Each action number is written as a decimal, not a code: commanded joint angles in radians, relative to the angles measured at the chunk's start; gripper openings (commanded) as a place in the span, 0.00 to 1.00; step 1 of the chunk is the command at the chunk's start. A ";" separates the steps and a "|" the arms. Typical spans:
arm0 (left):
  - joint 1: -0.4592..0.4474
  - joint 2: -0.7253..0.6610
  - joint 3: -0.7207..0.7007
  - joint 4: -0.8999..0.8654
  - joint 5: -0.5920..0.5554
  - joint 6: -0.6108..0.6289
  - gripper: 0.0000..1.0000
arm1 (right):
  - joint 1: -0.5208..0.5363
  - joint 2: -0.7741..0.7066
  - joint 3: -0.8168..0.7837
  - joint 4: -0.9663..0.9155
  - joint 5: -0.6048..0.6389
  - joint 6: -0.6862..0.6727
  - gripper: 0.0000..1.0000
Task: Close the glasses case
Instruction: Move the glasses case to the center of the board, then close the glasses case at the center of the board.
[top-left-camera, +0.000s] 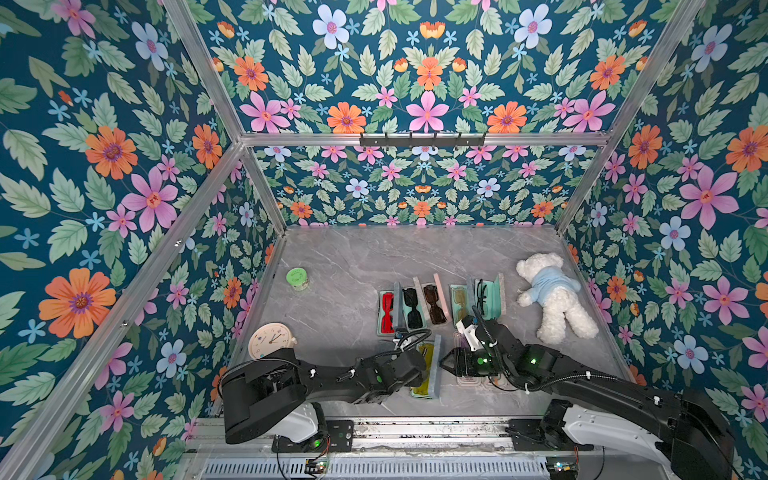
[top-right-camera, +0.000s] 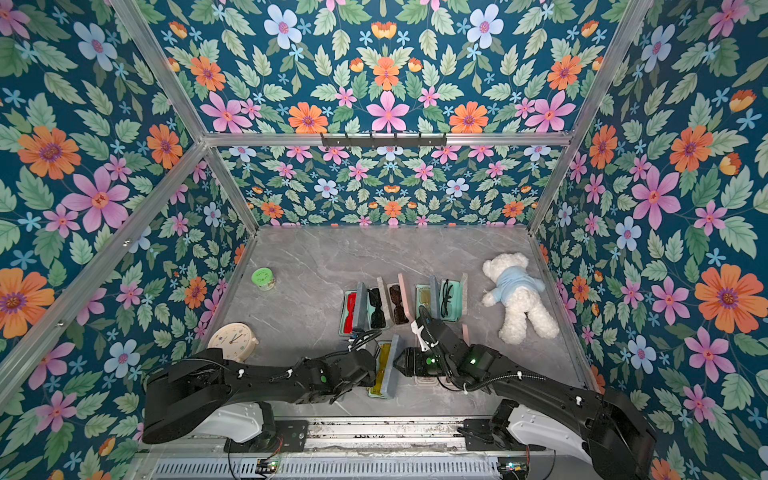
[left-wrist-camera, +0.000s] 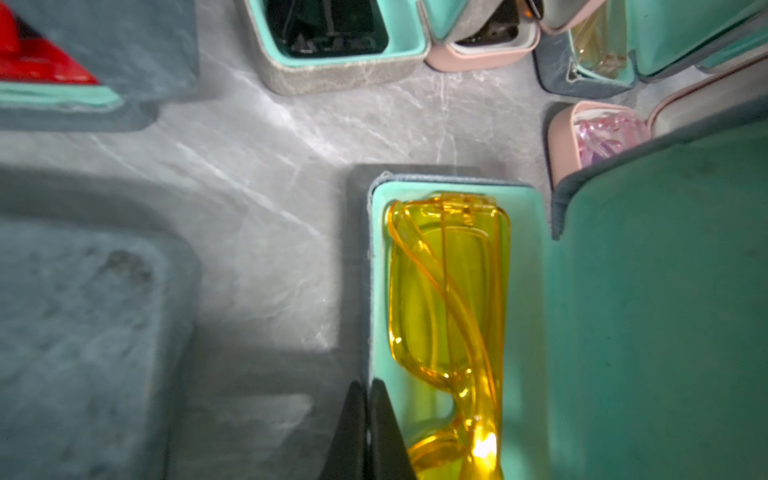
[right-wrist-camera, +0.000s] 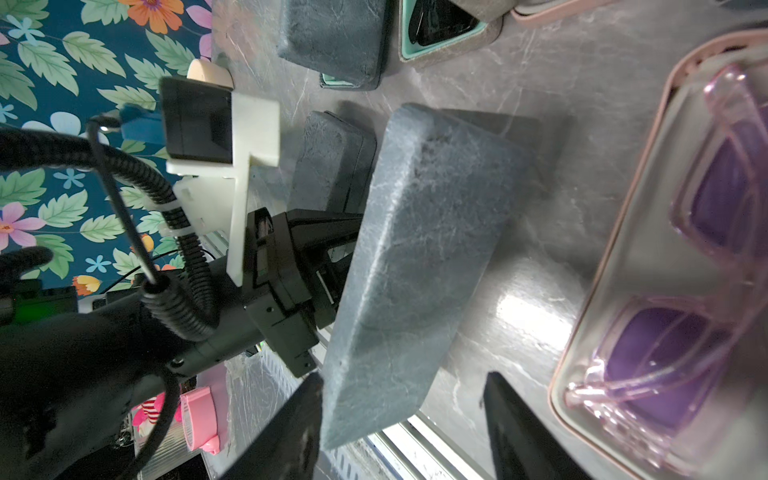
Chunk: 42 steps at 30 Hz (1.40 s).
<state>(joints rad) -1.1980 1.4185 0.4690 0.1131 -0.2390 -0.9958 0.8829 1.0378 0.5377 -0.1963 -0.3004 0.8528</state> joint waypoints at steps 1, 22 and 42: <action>-0.002 -0.013 -0.007 0.013 -0.032 -0.023 0.04 | 0.002 0.015 0.008 0.032 -0.022 -0.004 0.62; -0.019 -0.047 -0.036 0.027 -0.054 -0.046 0.00 | 0.032 0.089 0.041 0.085 -0.025 0.013 0.55; -0.030 -0.049 -0.054 0.048 -0.064 -0.058 0.00 | 0.059 0.160 0.085 0.085 0.009 0.025 0.48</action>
<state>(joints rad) -1.2259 1.3701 0.4187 0.1448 -0.2832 -1.0397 0.9390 1.1877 0.6128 -0.1284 -0.3092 0.8646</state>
